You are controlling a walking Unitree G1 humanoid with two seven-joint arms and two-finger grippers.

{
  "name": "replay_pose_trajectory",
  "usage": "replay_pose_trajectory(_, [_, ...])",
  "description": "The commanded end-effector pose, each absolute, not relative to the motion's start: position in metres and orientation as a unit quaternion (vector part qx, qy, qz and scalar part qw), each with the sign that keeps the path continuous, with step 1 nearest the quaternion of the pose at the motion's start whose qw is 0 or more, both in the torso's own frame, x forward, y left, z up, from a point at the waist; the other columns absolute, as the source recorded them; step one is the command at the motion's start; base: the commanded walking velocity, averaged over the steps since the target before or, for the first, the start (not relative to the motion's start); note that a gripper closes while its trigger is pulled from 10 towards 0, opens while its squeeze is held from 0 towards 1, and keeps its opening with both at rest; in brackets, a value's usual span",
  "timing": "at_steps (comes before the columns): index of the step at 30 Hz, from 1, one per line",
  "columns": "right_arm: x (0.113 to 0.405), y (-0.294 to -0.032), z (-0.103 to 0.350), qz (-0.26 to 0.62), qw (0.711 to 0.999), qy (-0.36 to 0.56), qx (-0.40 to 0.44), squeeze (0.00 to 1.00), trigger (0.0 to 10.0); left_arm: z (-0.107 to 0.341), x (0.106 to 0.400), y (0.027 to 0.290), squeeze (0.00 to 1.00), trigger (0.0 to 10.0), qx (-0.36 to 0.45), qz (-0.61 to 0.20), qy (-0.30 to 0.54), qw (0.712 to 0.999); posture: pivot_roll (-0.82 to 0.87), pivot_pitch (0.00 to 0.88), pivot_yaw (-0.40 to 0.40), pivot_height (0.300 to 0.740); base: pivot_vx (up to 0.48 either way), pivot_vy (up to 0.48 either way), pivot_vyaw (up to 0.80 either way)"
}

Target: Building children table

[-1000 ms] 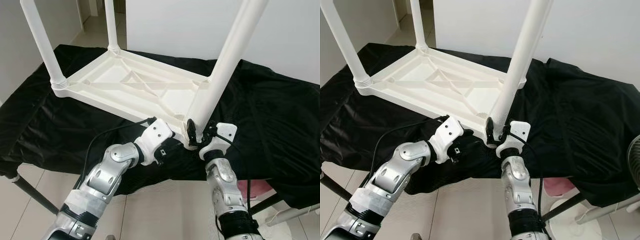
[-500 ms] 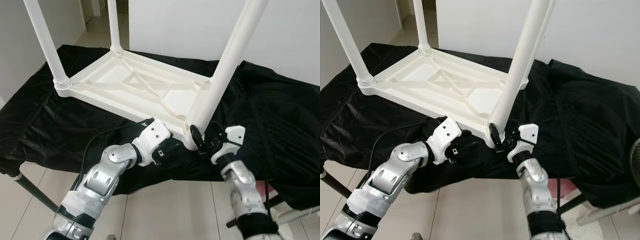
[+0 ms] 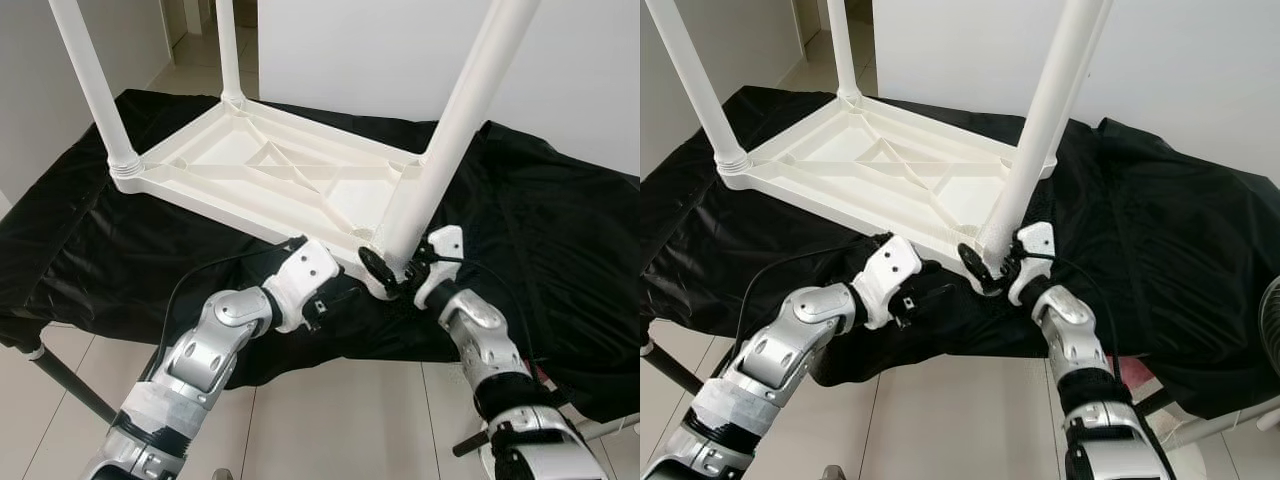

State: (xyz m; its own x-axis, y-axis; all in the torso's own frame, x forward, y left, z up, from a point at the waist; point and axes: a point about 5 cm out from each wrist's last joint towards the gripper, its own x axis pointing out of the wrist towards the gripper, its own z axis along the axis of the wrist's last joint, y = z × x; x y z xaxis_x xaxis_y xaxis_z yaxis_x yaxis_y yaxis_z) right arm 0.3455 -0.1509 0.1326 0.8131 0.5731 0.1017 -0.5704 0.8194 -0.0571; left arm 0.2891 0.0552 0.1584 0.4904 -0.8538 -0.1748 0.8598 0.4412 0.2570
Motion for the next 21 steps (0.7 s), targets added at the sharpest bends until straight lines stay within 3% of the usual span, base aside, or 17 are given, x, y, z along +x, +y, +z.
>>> replay_pose_trajectory(1, [0.3449,-0.1544,0.1282,0.300,0.952,-0.048,-0.022,0.00,5.1,0.1628,0.2893,0.0544,0.00,10.0,0.160,-0.502,0.004,0.850,0.07,0.000,-0.066,0.740,0.000,0.000,0.00])
replay_pose_trajectory(2, [0.3469,-0.1549,0.1282,0.309,0.950,-0.046,-0.016,0.00,0.5,0.1629,0.2895,0.0546,0.00,10.0,0.162,-0.502,0.004,0.850,0.08,0.000,-0.067,0.740,0.000,0.000,0.00])
replay_pose_trajectory(4, [0.3478,-0.1554,0.1274,0.310,0.950,-0.042,-0.016,0.00,0.0,0.1633,0.2899,0.0549,0.00,10.0,0.163,-0.499,0.003,0.851,0.08,0.000,-0.070,0.740,0.000,0.000,0.00])
replay_pose_trajectory(17, [0.3499,-0.1608,0.1220,0.310,0.950,-0.027,-0.014,0.00,0.0,0.1659,0.2918,0.0567,0.00,10.0,0.159,-0.490,0.000,0.857,0.08,0.000,-0.081,0.740,0.000,0.000,0.00])
replay_pose_trajectory(18, [0.3503,-0.1608,0.1228,0.307,0.951,-0.030,-0.013,0.00,10.0,0.1662,0.2920,0.0566,0.00,10.0,0.159,-0.490,0.000,0.857,0.08,0.000,-0.081,0.740,0.000,0.000,0.00])
replay_pose_trajectory(21, [0.3510,-0.1605,0.1236,0.290,0.956,-0.030,-0.023,0.00,10.0,0.1662,0.2921,0.0565,0.00,10.0,0.160,-0.490,0.001,0.857,0.07,0.005,-0.080,0.740,0.000,0.000,0.00])
